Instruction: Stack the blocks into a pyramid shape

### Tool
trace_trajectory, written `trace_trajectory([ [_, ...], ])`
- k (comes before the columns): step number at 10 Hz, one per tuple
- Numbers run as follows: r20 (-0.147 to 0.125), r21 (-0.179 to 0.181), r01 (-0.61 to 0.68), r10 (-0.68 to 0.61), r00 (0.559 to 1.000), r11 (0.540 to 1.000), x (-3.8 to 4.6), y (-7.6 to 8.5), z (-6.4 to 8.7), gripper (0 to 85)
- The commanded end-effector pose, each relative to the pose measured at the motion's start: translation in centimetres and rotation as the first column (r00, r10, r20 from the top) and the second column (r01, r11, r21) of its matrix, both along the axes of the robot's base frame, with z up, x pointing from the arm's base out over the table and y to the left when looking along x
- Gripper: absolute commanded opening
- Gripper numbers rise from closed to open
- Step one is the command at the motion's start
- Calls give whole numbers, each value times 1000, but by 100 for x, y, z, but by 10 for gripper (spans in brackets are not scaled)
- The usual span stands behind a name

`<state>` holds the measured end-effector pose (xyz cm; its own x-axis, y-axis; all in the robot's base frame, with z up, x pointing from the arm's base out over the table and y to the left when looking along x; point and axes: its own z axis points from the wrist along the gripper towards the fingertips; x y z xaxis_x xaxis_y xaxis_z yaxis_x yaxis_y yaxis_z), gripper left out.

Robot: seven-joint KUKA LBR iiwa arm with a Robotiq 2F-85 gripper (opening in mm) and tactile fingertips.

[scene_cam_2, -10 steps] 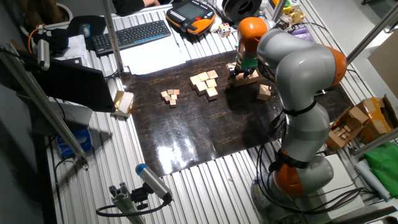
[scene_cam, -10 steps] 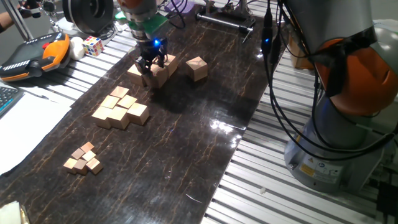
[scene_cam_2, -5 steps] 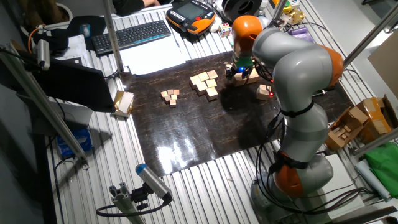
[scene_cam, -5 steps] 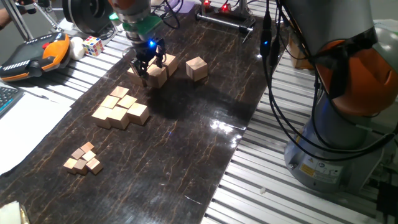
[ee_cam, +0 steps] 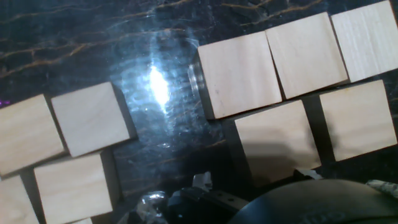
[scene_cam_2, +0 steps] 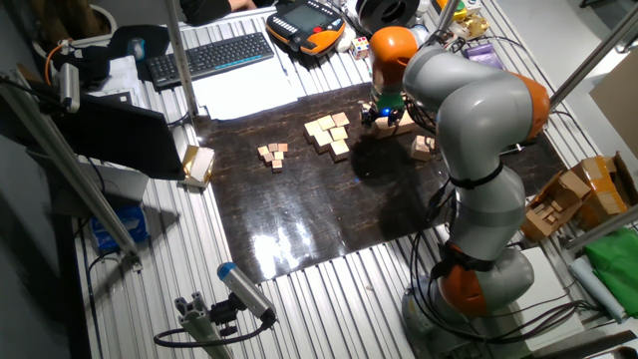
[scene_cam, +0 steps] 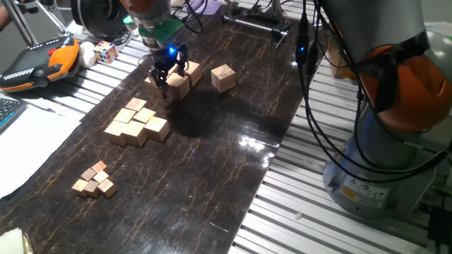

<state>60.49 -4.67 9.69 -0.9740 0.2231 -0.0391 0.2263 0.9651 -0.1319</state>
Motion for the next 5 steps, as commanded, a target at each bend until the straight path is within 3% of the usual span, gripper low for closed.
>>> trace_trajectory([
  [1, 6, 0, -12, 12, 1000, 1000, 0, 1, 1, 697],
  [2, 14, 10, -16, 16, 1000, 1000, 0, 1, 1, 710],
  [4, 2, 9, -22, 22, 1000, 1000, 0, 1, 1, 727],
  [5, 4, -13, -36, 36, 999, 999, 0, 1, 1, 747],
])
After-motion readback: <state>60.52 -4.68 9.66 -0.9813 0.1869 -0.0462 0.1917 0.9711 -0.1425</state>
